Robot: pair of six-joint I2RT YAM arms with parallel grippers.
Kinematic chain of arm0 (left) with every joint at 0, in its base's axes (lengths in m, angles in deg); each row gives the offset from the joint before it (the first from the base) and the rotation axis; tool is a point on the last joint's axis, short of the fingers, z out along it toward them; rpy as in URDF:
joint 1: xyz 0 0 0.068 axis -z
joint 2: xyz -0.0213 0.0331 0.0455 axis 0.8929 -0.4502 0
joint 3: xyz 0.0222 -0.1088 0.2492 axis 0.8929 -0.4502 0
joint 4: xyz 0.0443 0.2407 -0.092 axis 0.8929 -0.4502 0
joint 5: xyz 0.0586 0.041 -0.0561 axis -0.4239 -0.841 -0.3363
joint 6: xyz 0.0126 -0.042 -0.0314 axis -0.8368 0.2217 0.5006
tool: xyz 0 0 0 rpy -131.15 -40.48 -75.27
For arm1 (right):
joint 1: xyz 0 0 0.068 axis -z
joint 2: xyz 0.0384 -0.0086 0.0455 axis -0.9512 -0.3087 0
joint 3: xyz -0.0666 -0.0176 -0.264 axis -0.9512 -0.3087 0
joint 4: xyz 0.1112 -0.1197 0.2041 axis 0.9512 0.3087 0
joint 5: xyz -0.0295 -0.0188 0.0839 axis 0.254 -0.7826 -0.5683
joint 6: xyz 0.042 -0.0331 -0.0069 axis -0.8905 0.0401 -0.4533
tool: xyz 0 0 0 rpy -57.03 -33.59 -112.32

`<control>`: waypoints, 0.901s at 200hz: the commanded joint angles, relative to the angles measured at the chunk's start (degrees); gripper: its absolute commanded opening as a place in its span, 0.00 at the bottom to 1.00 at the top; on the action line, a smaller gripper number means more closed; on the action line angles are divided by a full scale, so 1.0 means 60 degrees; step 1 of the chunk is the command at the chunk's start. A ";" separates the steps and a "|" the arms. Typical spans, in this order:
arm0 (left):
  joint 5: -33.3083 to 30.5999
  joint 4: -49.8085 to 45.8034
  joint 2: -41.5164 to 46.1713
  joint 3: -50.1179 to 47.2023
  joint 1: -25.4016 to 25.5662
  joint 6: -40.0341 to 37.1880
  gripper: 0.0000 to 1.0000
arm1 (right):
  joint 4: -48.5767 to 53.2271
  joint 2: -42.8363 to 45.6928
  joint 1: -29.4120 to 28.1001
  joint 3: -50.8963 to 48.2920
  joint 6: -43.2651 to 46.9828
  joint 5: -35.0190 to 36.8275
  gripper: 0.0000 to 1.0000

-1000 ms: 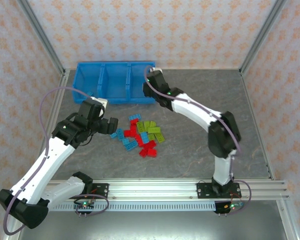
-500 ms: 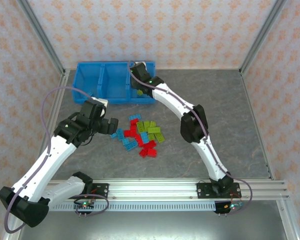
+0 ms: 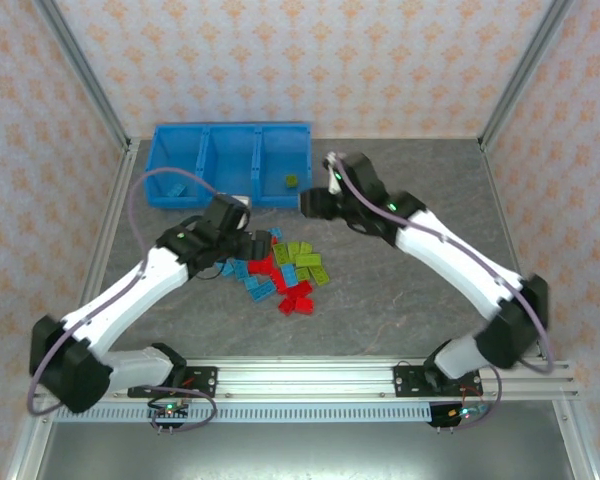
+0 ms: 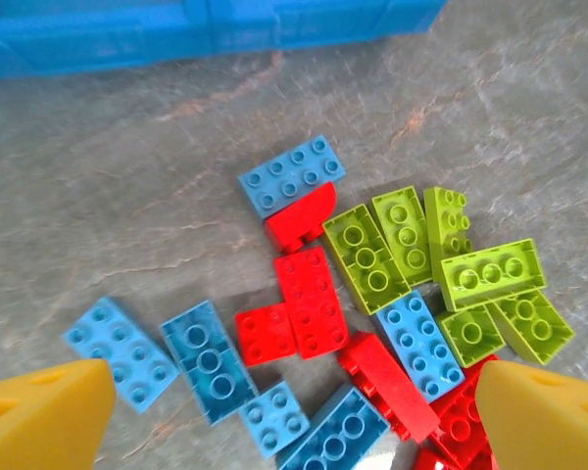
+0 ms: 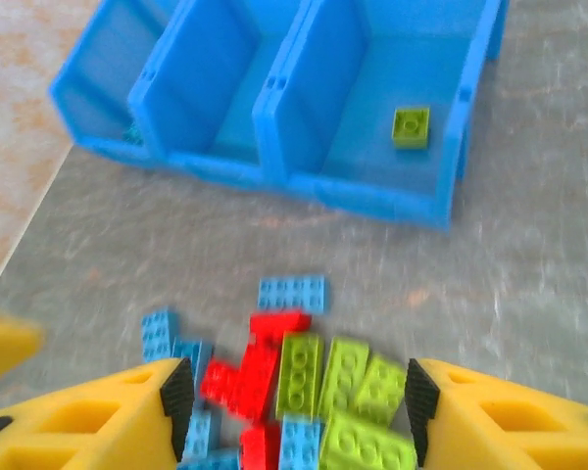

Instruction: Sort the legos into containers by color

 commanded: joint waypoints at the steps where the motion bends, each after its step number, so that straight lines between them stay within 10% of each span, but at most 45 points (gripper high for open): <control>1: -0.0398 0.1029 -0.1203 0.0190 0.0252 0.0303 0.91 | -0.1052 0.1064 -0.0091 -0.2278 -0.1509 -0.0782 0.62; 180: -0.1649 0.1846 -0.6053 0.1693 0.0088 0.2681 0.52 | 0.0234 0.2499 -0.0108 -0.3376 -0.1746 0.0276 0.62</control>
